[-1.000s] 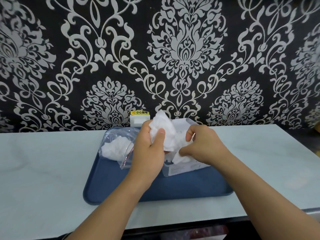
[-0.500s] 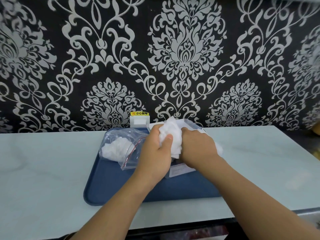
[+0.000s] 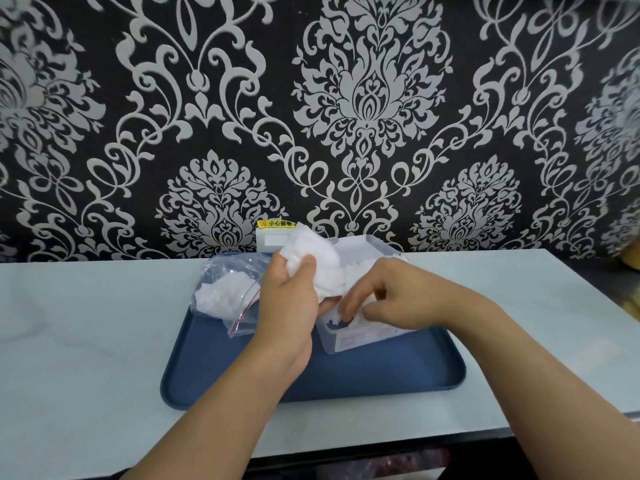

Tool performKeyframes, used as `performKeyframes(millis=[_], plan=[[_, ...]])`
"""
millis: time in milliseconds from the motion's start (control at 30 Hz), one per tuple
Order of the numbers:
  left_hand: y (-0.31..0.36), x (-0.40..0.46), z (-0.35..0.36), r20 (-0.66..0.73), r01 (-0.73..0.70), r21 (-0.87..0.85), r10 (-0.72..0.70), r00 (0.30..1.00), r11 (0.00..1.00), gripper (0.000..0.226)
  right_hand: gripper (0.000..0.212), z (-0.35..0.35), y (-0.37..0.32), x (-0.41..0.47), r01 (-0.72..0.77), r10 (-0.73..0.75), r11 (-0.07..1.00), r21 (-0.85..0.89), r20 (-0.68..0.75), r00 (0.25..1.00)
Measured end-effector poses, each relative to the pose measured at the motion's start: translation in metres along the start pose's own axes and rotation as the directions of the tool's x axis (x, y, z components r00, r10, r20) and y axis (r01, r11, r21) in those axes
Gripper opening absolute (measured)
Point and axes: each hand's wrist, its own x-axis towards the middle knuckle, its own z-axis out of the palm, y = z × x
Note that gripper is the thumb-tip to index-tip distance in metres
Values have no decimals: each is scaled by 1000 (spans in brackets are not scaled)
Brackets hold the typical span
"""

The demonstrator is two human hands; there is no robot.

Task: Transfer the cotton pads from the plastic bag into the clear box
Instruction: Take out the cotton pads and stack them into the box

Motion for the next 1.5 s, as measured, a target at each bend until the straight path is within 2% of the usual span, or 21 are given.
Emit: performKeyframes(millis=[67, 133, 200, 267, 367, 533, 633, 767, 933, 1033, 1133, 1233, 1300, 1367, 1400, 1433, 1500], plan=[[-2, 1, -1, 15, 5, 38, -5, 1000, 999, 23, 25, 7, -3, 11, -13, 29, 987, -162, 99, 995], [-5, 0, -1, 41, -3, 115, -2, 999, 993, 23, 26, 9, -6, 19, -51, 88, 967, -251, 138, 987], [-5, 0, -1, 58, -21, 167, 11, 998, 986, 24, 24, 2, -9, 18, -42, 78, 978, -204, 173, 982], [-5, 0, -1, 67, -30, 188, 18, 998, 982, 24, 27, -10, -6, 8, -46, 61, 996, -76, 198, 978], [-6, 1, 0, 76, -31, 186, 18, 997, 982, 24, 39, -18, 7, 2, -43, 49, 998, -53, 108, 993], [-5, 0, 0, 74, -19, 160, 8, 997, 987, 27, 27, -8, 12, 13, 21, -23, 983, -181, -7, 1000], [-5, 0, -2, 64, -26, 161, 16, 998, 987, 28, 26, -5, 12, 15, 85, -101, 954, -289, -40, 994], [-5, 0, -1, 63, -24, 156, 14, 998, 987, 27, 34, -3, 14, 16, 119, -147, 890, -440, -31, 989], [-6, 1, -2, 67, -18, 169, 7, 998, 985, 27, 28, 4, 3, 8, 38, -22, 915, -402, 44, 999], [-7, 0, -2, 63, -20, 178, 9, 998, 984, 25, 42, 6, -14, 6, -61, 104, 922, -382, 92, 990], [-7, 1, -2, 53, -20, 206, 9, 999, 978, 23, 55, 6, -30, 1, -138, 218, 872, -469, 120, 969], [-8, 1, -2, 59, -7, 224, -6, 998, 975, 22, 46, 10, -31, 1, -150, 241, 835, -530, 107, 965], [-8, 0, -2, 77, -6, 241, -14, 997, 970, 24, 43, 6, -25, 1, -149, 239, 881, -449, 151, 959], [-7, -1, -2, 94, -3, 242, -21, 995, 970, 25, 29, -3, -14, -5, -113, 160, 962, -249, 176, 971], [-6, -1, -2, 104, 4, 241, -30, 994, 971, 25, 28, -9, -7, -10, -96, 113, 984, -150, 115, 987], [-4, -1, -3, 123, 9, 238, -40, 992, 971, 25, 31, -14, 0, -16, -82, 81, 996, -41, -20, 996], [2, -2, -4, 210, 24, 217, -70, 975, 976, 25, 30, -22, 7, -25, -9, 108, 964, 265, -358, 927]])
